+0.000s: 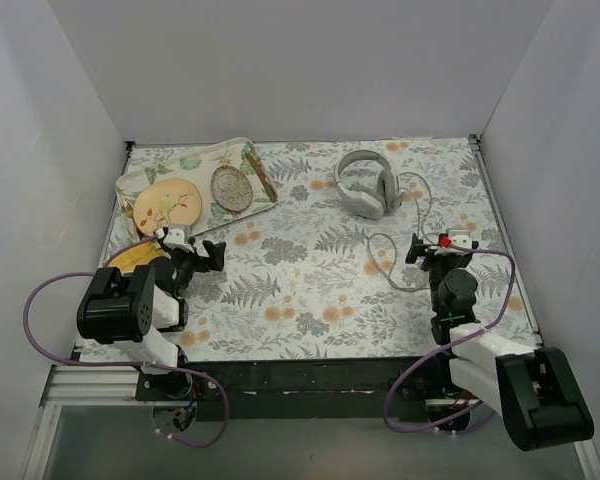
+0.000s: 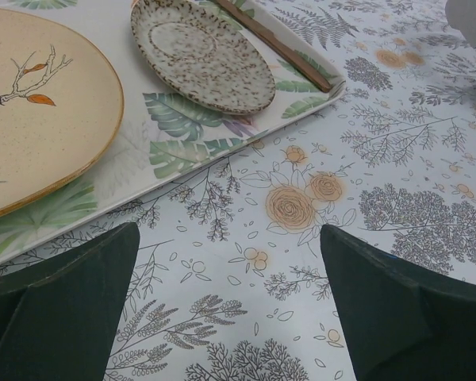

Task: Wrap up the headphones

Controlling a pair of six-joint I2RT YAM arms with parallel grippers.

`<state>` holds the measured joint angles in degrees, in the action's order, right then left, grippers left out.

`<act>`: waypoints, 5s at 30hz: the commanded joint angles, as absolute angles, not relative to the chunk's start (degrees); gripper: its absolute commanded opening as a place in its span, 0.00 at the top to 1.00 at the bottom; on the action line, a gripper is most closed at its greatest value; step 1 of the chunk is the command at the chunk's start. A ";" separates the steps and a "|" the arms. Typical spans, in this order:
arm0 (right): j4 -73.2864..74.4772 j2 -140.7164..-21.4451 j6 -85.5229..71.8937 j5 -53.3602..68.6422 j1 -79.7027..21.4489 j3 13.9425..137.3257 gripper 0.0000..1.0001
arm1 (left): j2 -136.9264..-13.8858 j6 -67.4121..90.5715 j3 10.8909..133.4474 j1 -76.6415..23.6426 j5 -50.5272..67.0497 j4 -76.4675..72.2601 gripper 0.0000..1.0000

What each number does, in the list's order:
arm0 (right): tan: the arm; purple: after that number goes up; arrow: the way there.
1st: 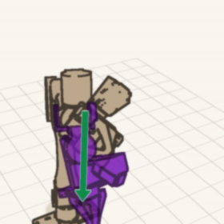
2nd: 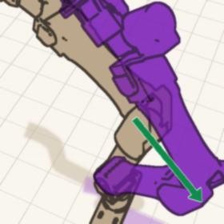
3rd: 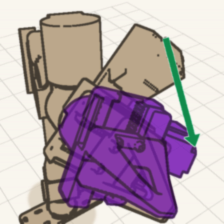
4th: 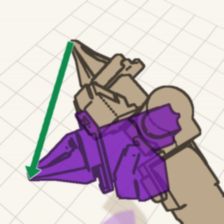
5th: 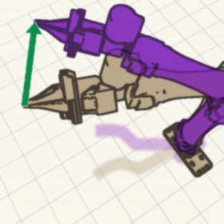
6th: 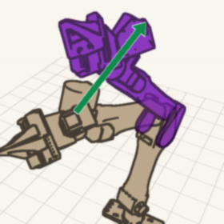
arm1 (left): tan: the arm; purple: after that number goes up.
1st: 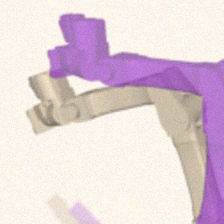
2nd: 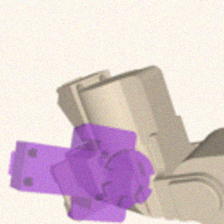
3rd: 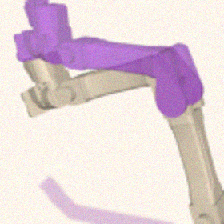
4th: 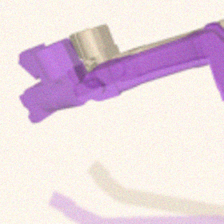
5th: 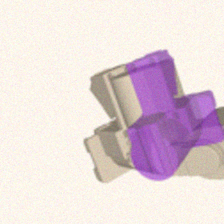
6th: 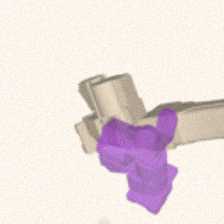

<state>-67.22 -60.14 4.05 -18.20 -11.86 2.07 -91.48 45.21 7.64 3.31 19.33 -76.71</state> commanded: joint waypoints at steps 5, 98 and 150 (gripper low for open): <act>-34.39 -58.16 -1.84 -11.87 -11.87 25.01 0.03 | -90.44 45.78 8.96 3.69 16.89 -77.17 0.02; 24.80 -99.77 8.87 12.82 -45.70 104.95 0.08 | -76.99 30.85 65.65 -9.41 18.27 33.39 1.00; -31.74 -83.16 2.98 18.47 -29.44 52.90 0.99 | -72.42 31.56 75.33 2.46 34.64 40.70 1.00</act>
<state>-34.02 -88.31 0.45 23.42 -29.39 47.11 -74.89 33.23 76.49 2.52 33.50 40.82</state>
